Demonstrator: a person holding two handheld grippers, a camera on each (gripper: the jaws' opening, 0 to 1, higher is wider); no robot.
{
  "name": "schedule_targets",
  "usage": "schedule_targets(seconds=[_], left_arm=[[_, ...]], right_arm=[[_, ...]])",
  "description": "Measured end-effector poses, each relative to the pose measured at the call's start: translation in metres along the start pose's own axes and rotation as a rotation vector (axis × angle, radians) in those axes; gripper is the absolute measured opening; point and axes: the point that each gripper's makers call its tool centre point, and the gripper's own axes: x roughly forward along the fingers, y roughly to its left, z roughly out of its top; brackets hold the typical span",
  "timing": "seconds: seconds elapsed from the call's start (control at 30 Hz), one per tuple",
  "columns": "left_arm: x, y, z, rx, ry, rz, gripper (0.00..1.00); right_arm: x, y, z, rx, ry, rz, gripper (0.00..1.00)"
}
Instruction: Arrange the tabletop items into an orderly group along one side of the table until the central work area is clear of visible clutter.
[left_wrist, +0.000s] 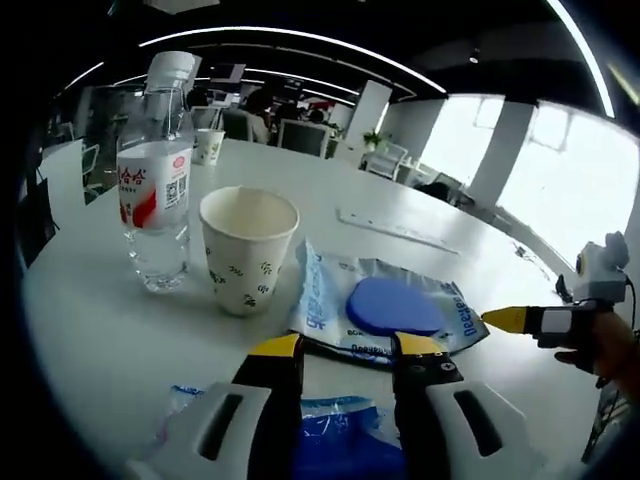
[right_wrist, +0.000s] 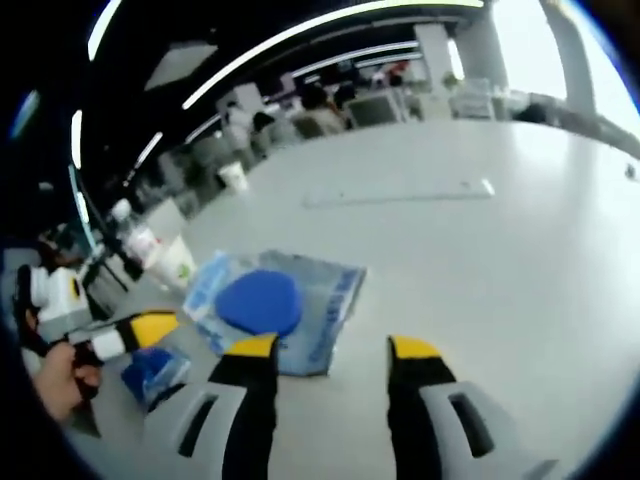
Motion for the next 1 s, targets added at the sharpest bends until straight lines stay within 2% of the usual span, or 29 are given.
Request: schedule_targets(seconds=[0.23, 0.37, 0.43, 0.6, 0.87, 1.0], left_arm=[[-0.012, -0.007, 0.007, 0.007, 0.007, -0.015, 0.59], [-0.019, -0.01, 0.015, 0.014, -0.012, -0.02, 0.69], [-0.022, -0.011, 0.019, 0.019, -0.016, -0.028, 0.71], [-0.031, -0.004, 0.027, 0.031, -0.027, -0.003, 0.78], [-0.046, 0.012, 0.036, 0.046, -0.032, 0.008, 0.98], [-0.053, 0.019, 0.045, 0.058, -0.05, 0.013, 1.0]], right_arm=[[-0.013, 0.01, 0.006, 0.001, -0.018, 0.017, 0.44], [-0.02, 0.019, 0.008, -0.013, -0.029, 0.021, 0.53], [-0.022, 0.021, 0.009, -0.018, -0.028, 0.023, 0.57], [-0.032, 0.039, 0.009, 0.023, -0.026, 0.063, 0.69], [-0.042, 0.066, 0.009, 0.0, -0.026, 0.135, 0.82], [-0.047, 0.079, 0.008, -0.037, -0.022, 0.157, 0.87]])
